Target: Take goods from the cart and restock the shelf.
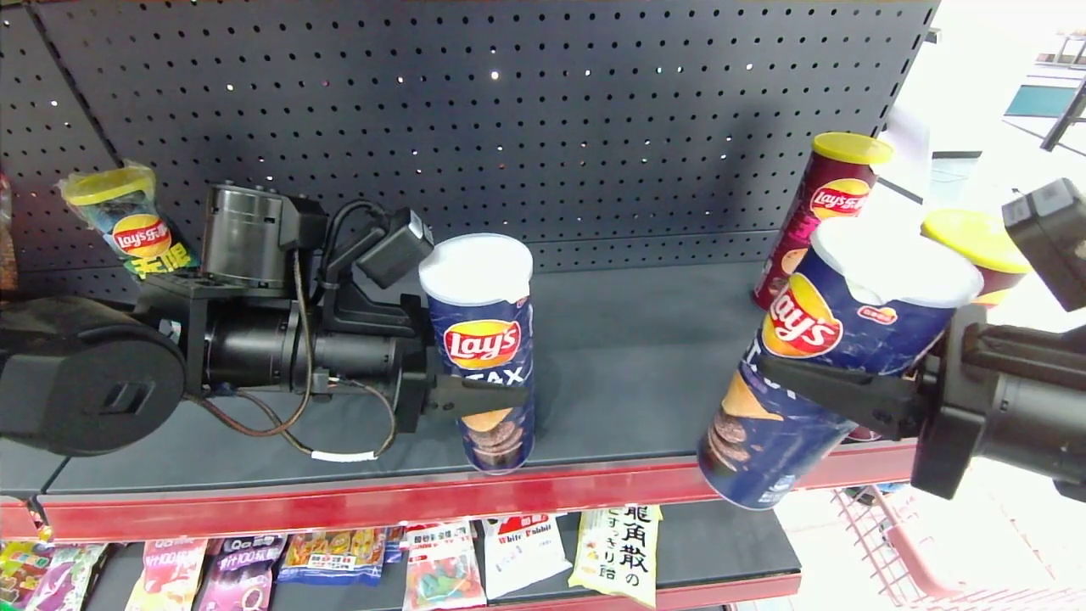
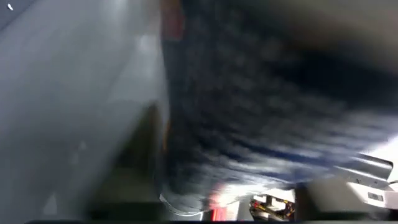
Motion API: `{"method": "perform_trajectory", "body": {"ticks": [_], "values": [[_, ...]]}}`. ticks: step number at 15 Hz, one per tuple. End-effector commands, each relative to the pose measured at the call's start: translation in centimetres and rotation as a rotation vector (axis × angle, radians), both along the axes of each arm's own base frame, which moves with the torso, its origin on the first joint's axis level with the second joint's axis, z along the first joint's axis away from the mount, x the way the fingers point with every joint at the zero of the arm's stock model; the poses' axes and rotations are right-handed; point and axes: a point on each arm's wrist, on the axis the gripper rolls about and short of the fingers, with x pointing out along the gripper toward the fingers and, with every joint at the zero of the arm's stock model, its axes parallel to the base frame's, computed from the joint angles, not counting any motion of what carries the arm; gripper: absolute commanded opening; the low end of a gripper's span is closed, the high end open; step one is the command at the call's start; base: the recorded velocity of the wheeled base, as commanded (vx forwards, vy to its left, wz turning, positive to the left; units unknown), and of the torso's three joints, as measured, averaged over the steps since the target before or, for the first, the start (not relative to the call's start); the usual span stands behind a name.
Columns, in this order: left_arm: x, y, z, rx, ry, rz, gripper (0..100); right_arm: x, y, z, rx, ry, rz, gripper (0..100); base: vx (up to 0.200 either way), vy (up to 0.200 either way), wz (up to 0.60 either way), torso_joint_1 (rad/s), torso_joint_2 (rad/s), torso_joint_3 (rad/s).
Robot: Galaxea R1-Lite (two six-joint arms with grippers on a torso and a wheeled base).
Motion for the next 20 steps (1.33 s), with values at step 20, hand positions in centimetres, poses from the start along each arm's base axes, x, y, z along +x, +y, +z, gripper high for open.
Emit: {"method": "perform_trajectory", "body": {"ticks": [20], "values": [[-6.9, 9.2, -0.4, 0.042, -0.017, 0.356, 100, 16.9, 12.9, 0.2, 0.014, -0.013, 0.069, 0, 0.0, 0.0, 0.0, 0.0, 0.0, 0.0]]}}
